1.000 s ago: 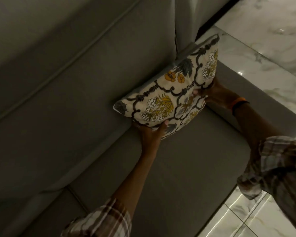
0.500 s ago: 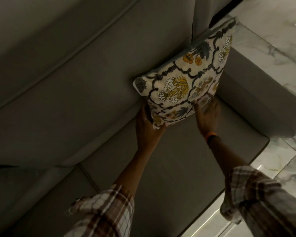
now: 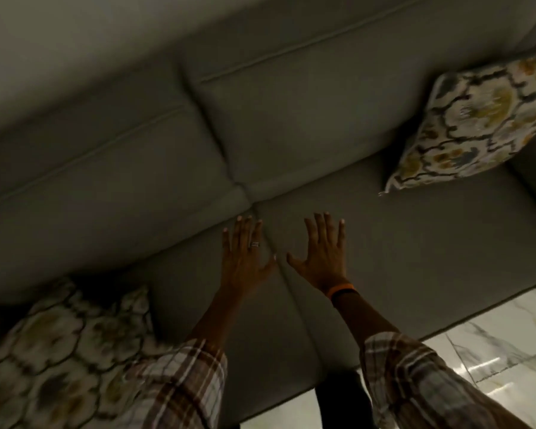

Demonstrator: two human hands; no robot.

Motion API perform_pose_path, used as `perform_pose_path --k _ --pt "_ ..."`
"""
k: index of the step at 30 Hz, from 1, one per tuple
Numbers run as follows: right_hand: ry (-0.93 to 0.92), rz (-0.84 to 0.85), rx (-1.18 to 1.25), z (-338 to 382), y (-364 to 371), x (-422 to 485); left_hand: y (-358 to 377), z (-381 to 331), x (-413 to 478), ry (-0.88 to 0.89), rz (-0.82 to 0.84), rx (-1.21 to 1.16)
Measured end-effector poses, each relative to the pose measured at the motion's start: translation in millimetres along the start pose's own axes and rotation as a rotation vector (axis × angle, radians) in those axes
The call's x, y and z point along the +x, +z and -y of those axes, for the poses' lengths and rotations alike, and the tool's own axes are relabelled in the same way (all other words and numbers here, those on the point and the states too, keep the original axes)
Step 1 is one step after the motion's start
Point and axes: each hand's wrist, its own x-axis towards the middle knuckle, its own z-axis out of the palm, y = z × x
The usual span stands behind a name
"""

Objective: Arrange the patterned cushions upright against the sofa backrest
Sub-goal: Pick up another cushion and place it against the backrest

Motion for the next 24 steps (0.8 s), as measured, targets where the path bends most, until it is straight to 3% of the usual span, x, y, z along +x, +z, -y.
perform_pose_path --k 8,14,19,24 --pt "-0.208 0.051 0.024 277.0 77.9 -83.1 -56.6 238.7 -199.6 -0.309 -0.040 -0.027" --pt "-0.273 0.186 0.121 414.8 151.3 -118.9 -47.6 366.5 -312.1 -0.587 -0.040 -0.129" --pt "-0.195 0.409 0.291 466.2 189.4 -125.2 -36.6 411.0 -369.2 -1.072 -0.141 -0.442" --pt "0.067 0.534 0.444 479.1 203.7 -105.3 -19.1 429.9 -396.4 -1.539 -0.359 -1.026"
